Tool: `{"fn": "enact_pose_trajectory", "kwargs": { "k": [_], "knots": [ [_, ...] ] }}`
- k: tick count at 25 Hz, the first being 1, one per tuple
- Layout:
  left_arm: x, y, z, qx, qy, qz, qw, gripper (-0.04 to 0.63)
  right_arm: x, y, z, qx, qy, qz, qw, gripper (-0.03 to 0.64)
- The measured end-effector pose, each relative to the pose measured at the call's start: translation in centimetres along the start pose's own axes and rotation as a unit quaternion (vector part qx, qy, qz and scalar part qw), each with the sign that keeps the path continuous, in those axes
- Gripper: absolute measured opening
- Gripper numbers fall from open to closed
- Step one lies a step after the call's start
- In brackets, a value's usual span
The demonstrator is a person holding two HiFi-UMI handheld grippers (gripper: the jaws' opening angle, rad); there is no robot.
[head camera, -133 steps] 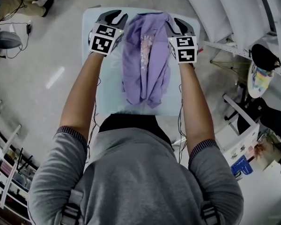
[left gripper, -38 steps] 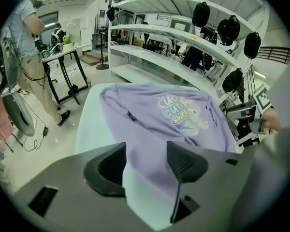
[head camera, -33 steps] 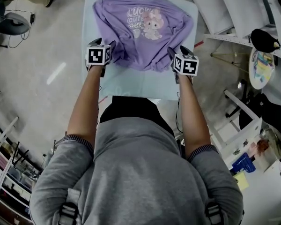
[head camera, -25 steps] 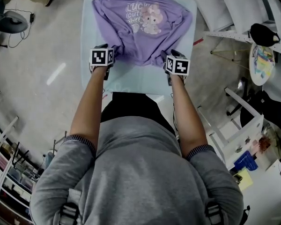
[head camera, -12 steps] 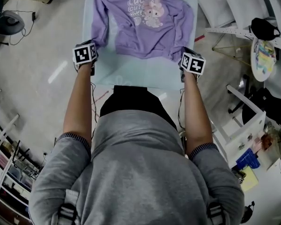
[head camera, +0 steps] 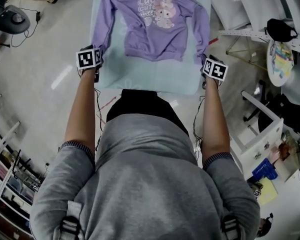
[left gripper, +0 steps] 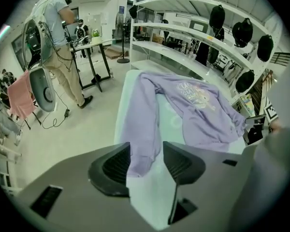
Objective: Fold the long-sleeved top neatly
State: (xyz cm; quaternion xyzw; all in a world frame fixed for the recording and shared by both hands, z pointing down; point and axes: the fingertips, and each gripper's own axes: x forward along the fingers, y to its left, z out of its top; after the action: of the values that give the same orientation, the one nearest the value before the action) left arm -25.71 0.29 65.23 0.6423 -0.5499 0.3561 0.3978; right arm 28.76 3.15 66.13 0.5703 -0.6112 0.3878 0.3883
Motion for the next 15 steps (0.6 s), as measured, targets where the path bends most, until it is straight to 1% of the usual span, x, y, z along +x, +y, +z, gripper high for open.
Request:
{"fn": "enact_pose_trajectory", "kwargs": {
  "k": [3,6,8,11,15],
  "knots": [
    [-0.9,-2.3,0.3,0.020,-0.012,-0.013,0.9996,0.267,-0.9,1.7,0.2,0.010,-0.014,0.018,1.000,0.230],
    [-1.3,-5.0,1.0,0.039,-0.029,-0.032,0.9983,0.267,-1.3,5.0,0.4,0.000,-0.020,0.052,0.998,0.239],
    [-0.8,-7.0,1.3,0.049,-0.032,-0.049,0.9970,0.267,-1.0,7.1,0.4,-0.013,-0.017,0.072,0.997,0.242],
    [0.4,-9.8,1.1,0.067,-0.024,-0.073,0.9948,0.267,-0.1,9.7,-0.1,-0.025,-0.005,0.093,0.995,0.249],
    [2.5,-12.3,-0.7,0.075,0.005,-0.095,0.9926,0.268,1.3,12.1,-1.2,-0.032,0.015,0.111,0.993,0.256]
  ]
}}
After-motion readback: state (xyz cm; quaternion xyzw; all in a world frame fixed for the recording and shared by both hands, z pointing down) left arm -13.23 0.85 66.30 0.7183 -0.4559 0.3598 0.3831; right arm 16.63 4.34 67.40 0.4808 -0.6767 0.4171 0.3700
